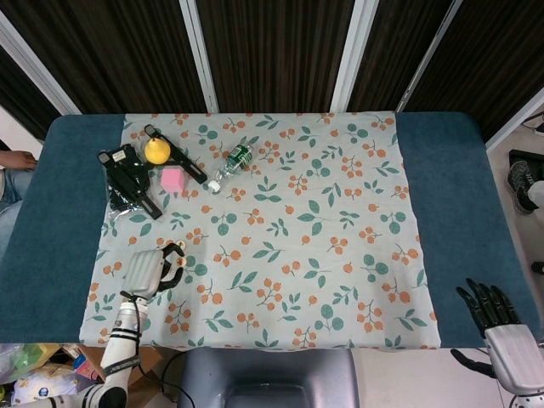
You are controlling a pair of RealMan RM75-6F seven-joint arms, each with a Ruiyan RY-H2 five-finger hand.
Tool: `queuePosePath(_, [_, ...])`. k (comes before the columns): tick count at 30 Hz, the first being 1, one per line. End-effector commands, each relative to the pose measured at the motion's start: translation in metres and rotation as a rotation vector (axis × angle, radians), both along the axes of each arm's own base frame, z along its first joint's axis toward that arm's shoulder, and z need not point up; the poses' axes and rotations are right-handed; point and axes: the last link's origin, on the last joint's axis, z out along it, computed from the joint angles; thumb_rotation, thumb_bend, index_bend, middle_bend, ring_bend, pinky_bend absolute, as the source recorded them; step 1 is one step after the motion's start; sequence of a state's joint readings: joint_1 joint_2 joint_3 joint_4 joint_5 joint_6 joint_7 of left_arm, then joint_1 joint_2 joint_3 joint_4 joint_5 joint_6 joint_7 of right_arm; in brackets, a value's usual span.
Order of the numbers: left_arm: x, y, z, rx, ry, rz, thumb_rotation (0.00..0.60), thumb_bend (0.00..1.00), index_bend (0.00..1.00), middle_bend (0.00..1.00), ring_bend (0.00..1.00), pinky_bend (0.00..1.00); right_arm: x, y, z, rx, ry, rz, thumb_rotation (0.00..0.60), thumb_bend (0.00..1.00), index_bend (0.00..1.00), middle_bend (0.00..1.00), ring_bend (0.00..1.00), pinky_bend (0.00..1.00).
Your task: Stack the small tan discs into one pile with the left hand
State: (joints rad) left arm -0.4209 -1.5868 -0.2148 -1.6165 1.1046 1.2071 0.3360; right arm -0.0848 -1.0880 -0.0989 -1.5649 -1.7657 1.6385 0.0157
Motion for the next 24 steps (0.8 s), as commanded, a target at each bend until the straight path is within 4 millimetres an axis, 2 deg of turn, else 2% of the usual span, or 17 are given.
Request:
queuePosePath(1, [-0.013, -0.006, 0.003, -0.024, -0.010, 0.042, 0.600, 0.41, 0.47, 1.00, 1.00, 1.00, 0.000, 0.000, -0.001, 0.001, 0.001, 0.000, 0.600, 0.10, 0.00, 0.00, 0.00, 0.00])
queuePosePath(11, [-0.037, -0.004, -0.008, -0.030, 0.006, 0.093, 0.600, 0.41, 0.46, 1.00, 1.00, 1.00, 0.000, -0.001, -0.001, 0.002, 0.000, -0.002, 0.600, 0.10, 0.00, 0.00, 0.00, 0.00])
queuePosePath(24, [-0.047, -0.002, -0.005, -0.028, 0.002, 0.122, 0.600, 0.41, 0.46, 1.00, 1.00, 1.00, 0.000, -0.001, -0.002, 0.003, 0.004, -0.004, 0.600, 0.10, 0.00, 0.00, 0.00, 0.00])
